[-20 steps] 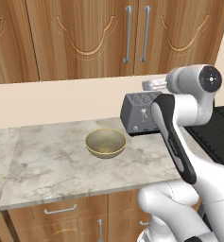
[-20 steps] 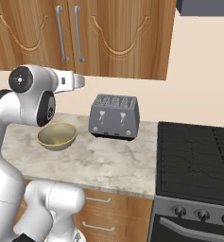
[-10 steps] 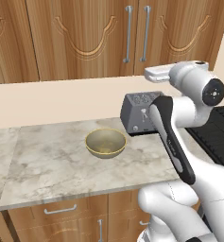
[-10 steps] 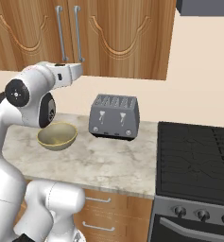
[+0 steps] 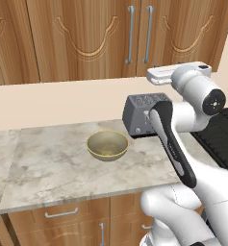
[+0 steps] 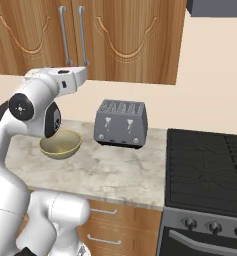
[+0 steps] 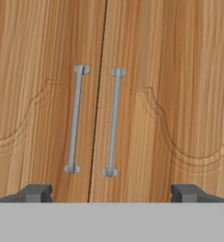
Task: Open the cabinet. Pick the orange and banana from the cabinet and place them into the bowl. Then close the cabinet.
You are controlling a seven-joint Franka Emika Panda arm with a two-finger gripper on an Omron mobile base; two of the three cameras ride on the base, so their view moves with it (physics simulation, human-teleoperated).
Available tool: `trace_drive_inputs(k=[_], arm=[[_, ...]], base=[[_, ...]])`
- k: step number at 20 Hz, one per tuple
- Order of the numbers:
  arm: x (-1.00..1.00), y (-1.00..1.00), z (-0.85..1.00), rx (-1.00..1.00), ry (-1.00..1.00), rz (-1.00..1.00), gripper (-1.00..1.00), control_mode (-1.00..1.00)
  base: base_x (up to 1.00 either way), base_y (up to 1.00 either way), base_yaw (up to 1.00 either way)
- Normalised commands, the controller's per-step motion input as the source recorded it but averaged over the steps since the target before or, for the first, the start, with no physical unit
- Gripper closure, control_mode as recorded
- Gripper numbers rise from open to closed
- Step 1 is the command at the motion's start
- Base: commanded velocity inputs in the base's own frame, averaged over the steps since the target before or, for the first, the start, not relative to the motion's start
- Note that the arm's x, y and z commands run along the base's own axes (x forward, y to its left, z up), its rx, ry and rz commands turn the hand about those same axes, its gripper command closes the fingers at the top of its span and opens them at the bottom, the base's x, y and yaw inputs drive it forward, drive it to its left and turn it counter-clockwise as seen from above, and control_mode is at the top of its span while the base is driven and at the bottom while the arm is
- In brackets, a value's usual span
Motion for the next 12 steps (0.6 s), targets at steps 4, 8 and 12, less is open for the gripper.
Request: trace_drive_inputs(k=[4, 8, 12], arm=[[0.05, 0.0, 0.0, 0.0, -0.04, 0.0, -1.0, -1.0], [0.29, 0.0, 0.0, 0.0, -0.01, 0.0, -1.0, -1.0], [0.44, 0.0, 0.0, 0.06, 0.0, 0.0, -1.0, -1.0]], base=[[0.0, 0.0, 0.0], [0.0, 0.0, 0.0], [0.0, 0.0, 0.0]])
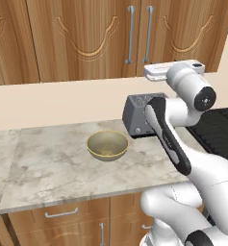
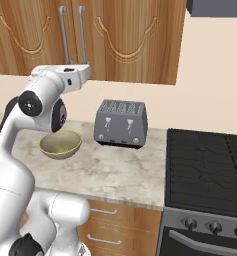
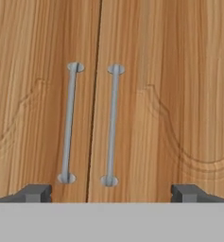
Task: Open the cabinet. Pick the orange and banana from the cabinet and place them into the bowl. Then close the cabinet.
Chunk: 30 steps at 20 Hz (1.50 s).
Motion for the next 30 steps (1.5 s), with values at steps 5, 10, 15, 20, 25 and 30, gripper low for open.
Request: trace_drive_inputs(k=[5, 10, 15, 20, 25, 30], arm=[[0.59, 0.0, 0.0, 0.04, 0.0, 0.0, -1.0, -1.0], [0.7, 0.0, 0.0, 0.08, 0.0, 0.0, -1.0, -1.0], [0.61, 0.01, -0.01, 0.1, 0.0, 0.0, -1.0, -1.0], [0.76, 0.0, -0.04, 0.09, 0.0, 0.0, -1.0, -1.0], [0.99, 0.0, -0.18, 0.1, 0.01, 0.0, 1.0, -1.0], [0.53, 0.0, -0.11, 0.01, 0.01, 0.0, 1.0, -1.0]], base=[[0.0, 0.0, 0.0], [0.0, 0.0, 0.0], [0.0, 0.0, 0.0], [0.0, 0.0, 0.0], [0.0, 0.0, 0.0], [0.0, 0.0, 0.0]])
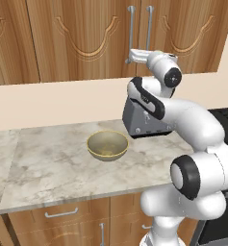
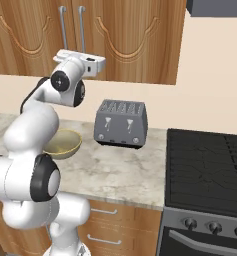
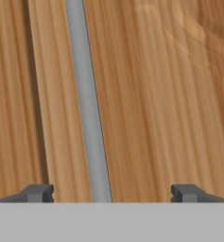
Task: Open the cabinet. Pick the orange and banana from the cabinet and place them into the bowl. Then close the cabinet.
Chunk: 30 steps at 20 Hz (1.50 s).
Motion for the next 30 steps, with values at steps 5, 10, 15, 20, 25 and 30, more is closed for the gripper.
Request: trace_drive_inputs(k=[5, 10, 15, 20, 25, 30], arm=[[0.0, 0.0, 0.0, 0.0, 0.0, 0.0, 1.0, -1.0], [-0.1, -0.09, 0.0, 0.0, -0.01, 0.0, 1.0, -1.0], [-0.71, -0.62, 0.12, 0.01, 0.0, 0.07, 1.0, -1.0], [-0.83, -0.77, 0.25, 0.05, 0.0, 0.1, 1.0, -1.0], [-0.73, -0.91, 0.21, 0.06, 0.0, 0.14, 1.0, -1.0], [-0.65, -1.0, 0.18, 0.08, 0.0, 0.15, 1.0, -1.0]], base=[[0.0, 0.0, 0.0], [0.0, 0.0, 0.0], [0.0, 0.0, 0.0], [0.0, 0.0, 0.0], [0.0, 0.0, 0.0], [0.0, 0.0, 0.0]])
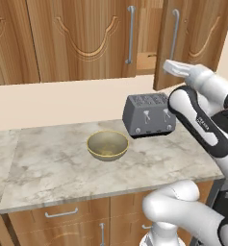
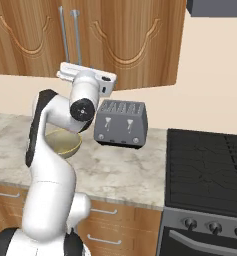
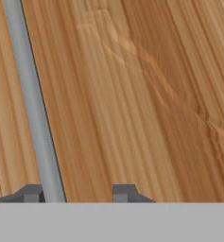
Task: Open the cabinet. Pick the orange and banana from the cabinet and place them into the bowl. Then close the cabinet.
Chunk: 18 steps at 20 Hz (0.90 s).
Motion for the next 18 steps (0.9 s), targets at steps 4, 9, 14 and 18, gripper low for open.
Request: trace_drive_inputs(k=[4, 9, 14, 18], arm=[[-0.46, -1.0, 0.11, 0.09, 0.0, 0.16, 1.0, -1.0], [-0.3, -1.0, 0.09, 0.1, 0.0, 0.17, 1.0, -1.0], [-0.29, -1.0, 0.12, 0.1, 0.0, 0.15, 1.0, -1.0], [-0.32, -1.0, 0.13, 0.09, 0.0, 0.12, 1.0, -1.0]], base=[[0.0, 0.0, 0.0], [0.0, 0.0, 0.0], [0.0, 0.0, 0.0], [0.0, 0.0, 0.0]])
